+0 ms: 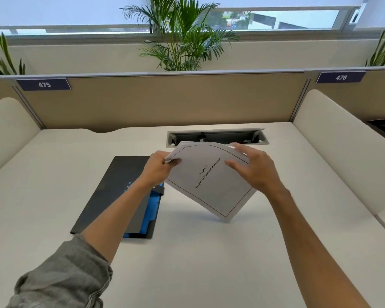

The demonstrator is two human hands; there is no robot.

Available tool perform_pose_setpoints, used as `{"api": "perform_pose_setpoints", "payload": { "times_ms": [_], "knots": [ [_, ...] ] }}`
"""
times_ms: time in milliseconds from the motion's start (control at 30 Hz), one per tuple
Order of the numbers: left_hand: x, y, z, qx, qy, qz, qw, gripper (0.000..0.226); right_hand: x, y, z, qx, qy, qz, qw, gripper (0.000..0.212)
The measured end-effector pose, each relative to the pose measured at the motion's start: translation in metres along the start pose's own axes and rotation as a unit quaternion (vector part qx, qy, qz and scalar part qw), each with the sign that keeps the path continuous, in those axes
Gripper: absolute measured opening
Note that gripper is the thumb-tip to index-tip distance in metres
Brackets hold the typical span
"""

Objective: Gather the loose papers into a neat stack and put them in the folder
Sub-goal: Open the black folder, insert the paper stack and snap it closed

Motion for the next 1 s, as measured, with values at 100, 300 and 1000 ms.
{"api": "perform_pose_setpoints", "payload": {
  "times_ms": [100,300,1000],
  "knots": [
    [0.0,-0.016,0.001,0.021,0.016,0.037,0.999,0.02,0.001,0.007,0.009,-0.006,0.076,0.102,0.992,0.021],
    [-0.007,-0.034,0.002,0.127,-0.032,0.093,0.987,0.011,0.003,0.011,0.011,0.009,0.071,0.268,0.961,0.014],
    [0.038,0.012,-0.016,-0.084,-0.02,-0.358,0.93,0.017,0.035,0.005,-0.013,0.189,0.0,0.506,0.841,0.014]
  ]
}}
Point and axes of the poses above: each hand's wrist, its own z-axis towards the middle knuckle, its own x-axis out of the palm, y = z × x, the point moved 1 cm from there along z, towards the middle knuckle, and after that the axes turned 15 degrees about -z, right-handed, at the moved point
